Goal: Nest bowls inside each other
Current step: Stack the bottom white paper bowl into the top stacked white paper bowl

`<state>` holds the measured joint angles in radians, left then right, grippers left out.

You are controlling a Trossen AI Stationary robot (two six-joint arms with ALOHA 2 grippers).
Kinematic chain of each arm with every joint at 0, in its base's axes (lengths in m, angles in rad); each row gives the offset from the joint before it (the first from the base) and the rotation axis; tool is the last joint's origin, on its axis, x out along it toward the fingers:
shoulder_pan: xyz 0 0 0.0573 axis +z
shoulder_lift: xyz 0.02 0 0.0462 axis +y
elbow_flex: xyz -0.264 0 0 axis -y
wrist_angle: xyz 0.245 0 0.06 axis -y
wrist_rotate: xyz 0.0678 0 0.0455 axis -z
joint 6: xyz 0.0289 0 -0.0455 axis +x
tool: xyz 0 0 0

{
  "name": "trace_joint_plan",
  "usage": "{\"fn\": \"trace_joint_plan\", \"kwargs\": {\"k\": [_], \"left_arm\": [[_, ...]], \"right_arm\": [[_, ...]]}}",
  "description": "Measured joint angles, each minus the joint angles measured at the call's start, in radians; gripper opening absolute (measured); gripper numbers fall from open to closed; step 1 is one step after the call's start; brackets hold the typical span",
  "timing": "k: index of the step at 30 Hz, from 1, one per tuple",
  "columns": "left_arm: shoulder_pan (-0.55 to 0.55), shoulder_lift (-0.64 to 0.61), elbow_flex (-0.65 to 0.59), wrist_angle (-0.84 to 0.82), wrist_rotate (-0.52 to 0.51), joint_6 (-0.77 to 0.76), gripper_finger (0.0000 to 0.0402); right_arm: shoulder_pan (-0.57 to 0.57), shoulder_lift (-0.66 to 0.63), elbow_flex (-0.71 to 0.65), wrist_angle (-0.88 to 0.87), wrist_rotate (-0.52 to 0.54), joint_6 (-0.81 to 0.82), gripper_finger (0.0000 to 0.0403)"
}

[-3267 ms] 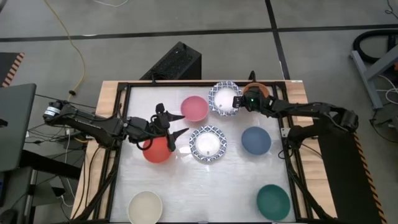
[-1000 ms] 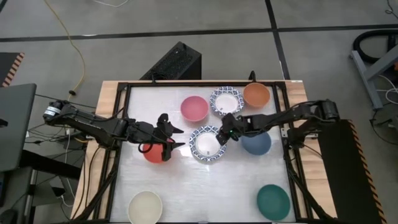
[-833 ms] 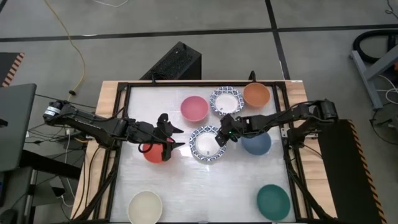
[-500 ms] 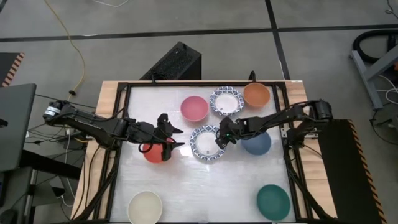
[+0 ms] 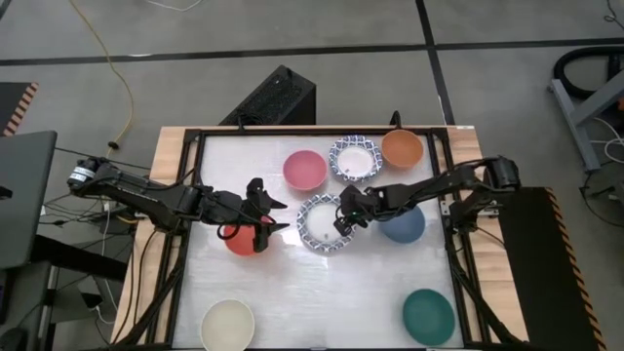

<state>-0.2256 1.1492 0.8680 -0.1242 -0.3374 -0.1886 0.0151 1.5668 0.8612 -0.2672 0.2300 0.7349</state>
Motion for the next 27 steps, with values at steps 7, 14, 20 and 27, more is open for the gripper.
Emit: {"fn": "trace_joint_plan", "kwargs": {"k": [7,14,20,27], "left_arm": [[0.0,0.0,0.0,0.0,0.0,-0.009,0.0231],[0.0,0.0,0.0,0.0,-0.001,-0.017,0.0231],[0.0,0.0,0.0,0.001,-0.002,-0.034,0.0231],[0.0,0.0,0.0,0.002,-0.017,-0.049,0.0231]], "right_arm": [[-0.019,-0.113,0.021,-0.064,-0.006,0.035,0.0007],[-0.089,-0.317,0.021,-0.164,0.046,0.043,0.0008],[-0.214,-0.461,0.021,-0.334,0.192,0.099,0.0008],[-0.371,-0.461,0.021,-0.378,0.219,0.132,0.0008]]}}
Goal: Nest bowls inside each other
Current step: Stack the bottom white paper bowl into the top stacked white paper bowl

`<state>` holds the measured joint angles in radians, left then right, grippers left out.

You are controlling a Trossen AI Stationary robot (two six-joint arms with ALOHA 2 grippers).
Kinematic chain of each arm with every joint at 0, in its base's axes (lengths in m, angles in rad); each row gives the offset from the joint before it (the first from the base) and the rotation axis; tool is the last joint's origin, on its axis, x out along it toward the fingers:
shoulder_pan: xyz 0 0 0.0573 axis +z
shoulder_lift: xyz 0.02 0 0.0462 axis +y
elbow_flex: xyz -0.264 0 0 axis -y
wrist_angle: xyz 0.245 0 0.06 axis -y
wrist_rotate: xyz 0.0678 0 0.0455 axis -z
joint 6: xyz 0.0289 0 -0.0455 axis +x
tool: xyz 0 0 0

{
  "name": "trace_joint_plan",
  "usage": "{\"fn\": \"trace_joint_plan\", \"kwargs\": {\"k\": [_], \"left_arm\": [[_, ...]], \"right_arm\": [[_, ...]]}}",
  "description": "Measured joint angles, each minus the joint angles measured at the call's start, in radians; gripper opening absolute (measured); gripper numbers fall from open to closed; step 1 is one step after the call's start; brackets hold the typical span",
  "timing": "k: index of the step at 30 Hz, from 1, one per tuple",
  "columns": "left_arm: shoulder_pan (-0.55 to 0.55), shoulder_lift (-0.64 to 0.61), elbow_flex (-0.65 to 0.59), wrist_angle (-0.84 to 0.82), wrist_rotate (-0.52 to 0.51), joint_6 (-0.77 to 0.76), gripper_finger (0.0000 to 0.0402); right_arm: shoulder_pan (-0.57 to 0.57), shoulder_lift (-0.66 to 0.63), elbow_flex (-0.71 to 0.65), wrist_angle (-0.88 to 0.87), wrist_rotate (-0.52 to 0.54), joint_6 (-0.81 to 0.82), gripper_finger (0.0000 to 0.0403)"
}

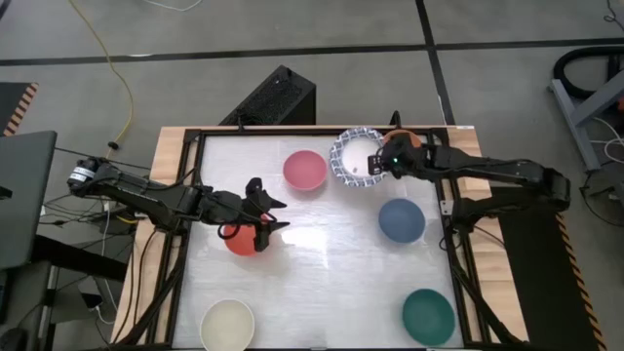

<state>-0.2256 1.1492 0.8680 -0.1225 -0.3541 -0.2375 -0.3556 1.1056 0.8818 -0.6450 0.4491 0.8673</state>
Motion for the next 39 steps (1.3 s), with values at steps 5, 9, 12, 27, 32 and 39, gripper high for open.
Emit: {"fn": "trace_joint_plan", "kwargs": {"k": [5,9,12,27,32,39], "left_arm": [[0.0,0.0,0.0,-0.002,0.001,-0.015,0.0231],[0.0,0.0,0.0,-0.002,0.007,-0.021,0.0231],[0.0,0.0,0.0,-0.002,0.008,-0.022,0.0231],[0.0,0.0,0.0,-0.002,0.01,-0.037,0.0231],[0.0,0.0,0.0,-0.002,0.017,-0.047,0.0231],[0.0,0.0,0.0,0.001,0.017,-0.039,0.0231]], "right_arm": [[-0.097,0.067,0.0,0.002,-0.051,-0.013,0.0007],[-0.185,0.129,-0.004,0.029,-0.15,-0.064,0.0007],[-0.235,0.153,-0.036,0.177,-0.27,-0.102,0.0007],[-0.333,0.178,-0.084,0.26,-0.359,-0.105,0.0007],[-0.372,0.177,-0.176,0.401,-0.427,-0.075,0.0007],[-0.365,0.175,-0.185,0.418,-0.423,-0.078,0.0007]]}}
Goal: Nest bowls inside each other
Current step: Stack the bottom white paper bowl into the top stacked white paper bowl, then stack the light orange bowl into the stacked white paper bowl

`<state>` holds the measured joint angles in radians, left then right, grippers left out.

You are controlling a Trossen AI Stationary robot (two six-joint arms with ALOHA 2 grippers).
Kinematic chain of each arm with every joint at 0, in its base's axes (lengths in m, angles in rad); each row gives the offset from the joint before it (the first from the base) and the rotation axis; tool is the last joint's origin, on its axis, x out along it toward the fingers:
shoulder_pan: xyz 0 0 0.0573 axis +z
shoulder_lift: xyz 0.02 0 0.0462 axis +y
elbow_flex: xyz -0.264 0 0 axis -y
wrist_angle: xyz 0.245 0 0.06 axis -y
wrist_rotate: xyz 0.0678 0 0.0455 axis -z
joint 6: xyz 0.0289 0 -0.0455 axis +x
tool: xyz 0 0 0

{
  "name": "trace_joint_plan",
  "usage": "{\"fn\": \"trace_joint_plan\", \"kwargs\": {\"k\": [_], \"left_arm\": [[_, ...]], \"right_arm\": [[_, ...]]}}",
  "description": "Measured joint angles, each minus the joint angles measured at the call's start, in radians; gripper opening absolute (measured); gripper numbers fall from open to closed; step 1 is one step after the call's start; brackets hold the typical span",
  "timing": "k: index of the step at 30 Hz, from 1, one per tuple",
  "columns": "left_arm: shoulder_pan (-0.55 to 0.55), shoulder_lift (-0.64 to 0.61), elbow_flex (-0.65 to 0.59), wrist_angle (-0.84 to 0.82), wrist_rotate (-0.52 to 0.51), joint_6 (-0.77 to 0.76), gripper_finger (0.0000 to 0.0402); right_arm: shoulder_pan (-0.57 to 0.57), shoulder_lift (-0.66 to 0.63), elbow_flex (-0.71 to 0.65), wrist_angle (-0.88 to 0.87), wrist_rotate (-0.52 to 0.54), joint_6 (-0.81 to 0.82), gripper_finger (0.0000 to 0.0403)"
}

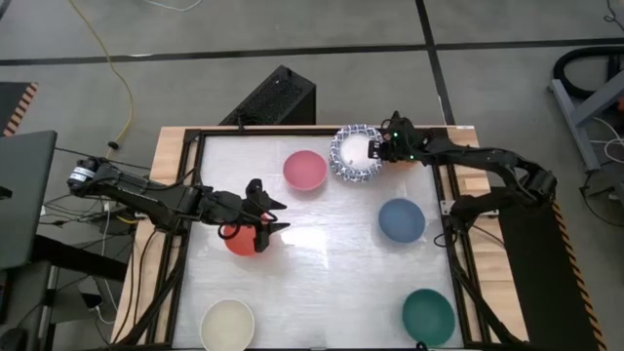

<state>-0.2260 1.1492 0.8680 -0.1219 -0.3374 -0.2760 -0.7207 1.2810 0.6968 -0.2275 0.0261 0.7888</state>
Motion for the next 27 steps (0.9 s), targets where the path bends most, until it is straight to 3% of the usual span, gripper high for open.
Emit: {"fn": "trace_joint_plan", "kwargs": {"k": [4,21,27], "left_arm": [[0.0,0.0,0.0,0.0,-0.004,0.001,0.0231],[0.0,0.0,0.0,-0.002,-0.005,0.001,0.0231],[0.0,0.0,0.0,-0.003,-0.005,0.0,0.0231]], "right_arm": [[0.001,0.0,0.0,0.001,-0.004,-0.006,0.002],[0.005,0.0,0.001,0.006,0.019,-0.076,0.0169],[0.005,0.0,0.001,0.004,0.021,-0.112,0.0197]]}}
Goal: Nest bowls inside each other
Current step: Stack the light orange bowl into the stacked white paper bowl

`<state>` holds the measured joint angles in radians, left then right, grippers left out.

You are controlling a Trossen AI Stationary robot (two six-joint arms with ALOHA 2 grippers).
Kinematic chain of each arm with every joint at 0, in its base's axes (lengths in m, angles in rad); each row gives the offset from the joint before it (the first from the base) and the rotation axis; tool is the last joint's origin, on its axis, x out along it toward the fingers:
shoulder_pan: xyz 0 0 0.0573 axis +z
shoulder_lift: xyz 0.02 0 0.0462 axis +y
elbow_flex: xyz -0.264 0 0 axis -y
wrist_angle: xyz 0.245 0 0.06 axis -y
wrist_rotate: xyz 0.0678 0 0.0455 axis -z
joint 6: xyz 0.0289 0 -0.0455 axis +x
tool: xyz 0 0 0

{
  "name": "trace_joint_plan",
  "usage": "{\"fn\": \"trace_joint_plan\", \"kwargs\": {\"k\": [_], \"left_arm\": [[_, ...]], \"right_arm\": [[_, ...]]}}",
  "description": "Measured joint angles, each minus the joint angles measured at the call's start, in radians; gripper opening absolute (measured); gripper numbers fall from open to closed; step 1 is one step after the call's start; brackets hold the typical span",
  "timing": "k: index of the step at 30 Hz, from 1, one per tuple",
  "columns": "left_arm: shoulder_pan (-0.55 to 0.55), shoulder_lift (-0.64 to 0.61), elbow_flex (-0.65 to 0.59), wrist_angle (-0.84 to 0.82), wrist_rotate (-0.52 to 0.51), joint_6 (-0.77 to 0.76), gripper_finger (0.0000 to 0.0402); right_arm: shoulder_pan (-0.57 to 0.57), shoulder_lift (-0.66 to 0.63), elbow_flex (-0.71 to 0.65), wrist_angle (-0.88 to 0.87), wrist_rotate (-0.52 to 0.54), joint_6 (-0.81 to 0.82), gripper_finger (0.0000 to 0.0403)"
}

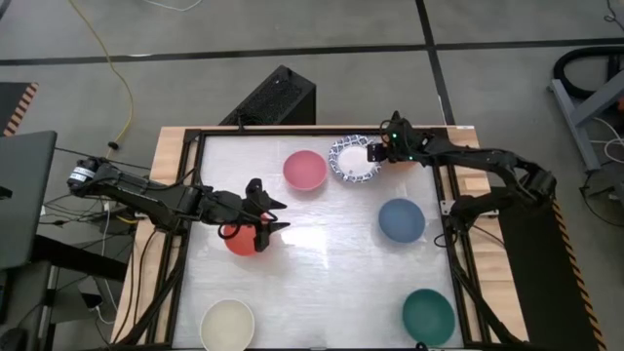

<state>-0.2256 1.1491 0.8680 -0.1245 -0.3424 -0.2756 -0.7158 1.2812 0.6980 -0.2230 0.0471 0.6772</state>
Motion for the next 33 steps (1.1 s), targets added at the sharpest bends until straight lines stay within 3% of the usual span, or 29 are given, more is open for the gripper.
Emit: {"fn": "trace_joint_plan", "kwargs": {"k": [8,13,18,23,33], "left_arm": [[0.0,0.0,0.0,-0.023,0.0,-0.002,0.0231],[0.0,0.0,0.0,-0.055,0.006,-0.003,0.0231],[0.0,0.0,0.0,-0.072,0.006,0.005,0.0231],[0.0,0.0,0.0,-0.072,0.007,0.014,0.0231],[0.013,-0.048,0.0,-0.035,0.101,0.061,0.0231]], "right_arm": [[0.0,0.0,0.029,-0.014,0.002,-0.061,0.0194],[0.007,-0.001,0.105,-0.146,0.016,-0.248,0.0191],[0.044,-0.001,0.161,-0.401,0.146,-0.48,0.0191],[0.1,-0.001,0.172,-0.542,0.294,-0.573,0.0191],[0.14,-0.001,0.172,-0.562,0.294,-0.644,0.0191]]}}
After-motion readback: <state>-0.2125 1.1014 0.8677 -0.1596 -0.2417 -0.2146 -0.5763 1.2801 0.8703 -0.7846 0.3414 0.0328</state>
